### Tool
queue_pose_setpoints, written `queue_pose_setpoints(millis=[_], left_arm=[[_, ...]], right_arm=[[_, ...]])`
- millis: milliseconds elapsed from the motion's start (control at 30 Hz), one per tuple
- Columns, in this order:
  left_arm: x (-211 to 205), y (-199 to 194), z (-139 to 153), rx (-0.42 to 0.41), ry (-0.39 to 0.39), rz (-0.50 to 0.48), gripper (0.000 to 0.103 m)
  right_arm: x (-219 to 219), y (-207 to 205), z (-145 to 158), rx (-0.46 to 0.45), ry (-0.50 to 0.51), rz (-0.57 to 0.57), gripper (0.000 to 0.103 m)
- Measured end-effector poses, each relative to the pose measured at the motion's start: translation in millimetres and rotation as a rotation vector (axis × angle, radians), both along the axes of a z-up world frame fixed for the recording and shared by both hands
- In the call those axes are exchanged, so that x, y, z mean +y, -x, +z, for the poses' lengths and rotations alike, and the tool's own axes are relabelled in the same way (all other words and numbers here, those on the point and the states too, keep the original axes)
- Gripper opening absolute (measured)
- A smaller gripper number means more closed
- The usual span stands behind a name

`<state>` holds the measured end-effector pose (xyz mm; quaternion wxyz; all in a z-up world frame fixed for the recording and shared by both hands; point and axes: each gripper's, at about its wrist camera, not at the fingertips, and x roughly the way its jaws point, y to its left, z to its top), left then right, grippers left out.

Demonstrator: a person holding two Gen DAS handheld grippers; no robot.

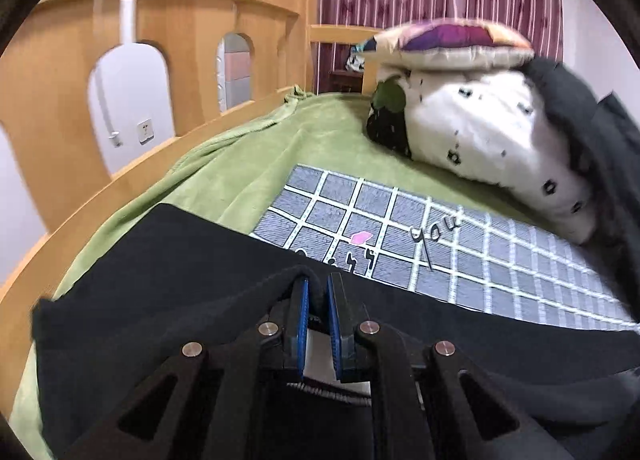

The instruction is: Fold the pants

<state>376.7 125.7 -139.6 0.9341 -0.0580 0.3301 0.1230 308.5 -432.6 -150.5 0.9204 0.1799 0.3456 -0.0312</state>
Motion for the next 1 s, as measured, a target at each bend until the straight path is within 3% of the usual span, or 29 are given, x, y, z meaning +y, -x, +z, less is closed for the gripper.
queue_pose_setpoints(millis=[100, 167, 233, 267, 333, 400, 467, 600, 667, 767, 833, 1000], left_arm=[[-3, -15, -14, 0.027, 0.007, 0.018, 0.01], [-5, -18, -20, 0.059, 0.024, 0.017, 0.013], [-9, -15, -24, 0.111, 0.045, -0.005, 0.032], [-12, -9, -24, 0.122, 0.049, -0.016, 0.036], [-19, 13, -17, 0.128, 0.057, -0.05, 0.062], [-25, 45, -10, 0.113, 0.071, -0.087, 0.073], [-26, 75, -6, 0.105, 0.094, -0.105, 0.074], [-17, 144, -22, 0.154, 0.272, -0.143, 0.077], [-9, 172, -38, 0.178, 0.358, -0.139, 0.077], [1, 201, -59, 0.169, 0.418, -0.115, 0.077], [4, 210, -61, 0.13, 0.418, -0.127, 0.077], [17, 184, -59, 0.154, 0.442, -0.101, 0.077]], right_arm=[[-15, -18, -22, 0.027, -0.081, -0.039, 0.023], [-24, -20, -34, 0.028, -0.162, -0.055, 0.03], [-25, -16, -34, 0.027, -0.184, -0.047, 0.036], [-24, -13, -31, 0.032, -0.167, -0.041, 0.045], [-17, 1, -17, 0.04, -0.1, -0.035, 0.058], [-10, 18, -5, 0.043, -0.044, -0.014, 0.061], [0, 45, 5, 0.067, 0.009, 0.029, 0.062], [3, 103, 3, 0.088, 0.054, 0.038, 0.071], [-3, 133, -7, 0.111, 0.043, 0.019, 0.072], [-15, 161, -23, 0.115, -0.019, -0.018, 0.072], [-23, 171, -35, 0.134, -0.054, -0.044, 0.072], [-36, 164, -47, 0.091, -0.17, -0.059, 0.072]])
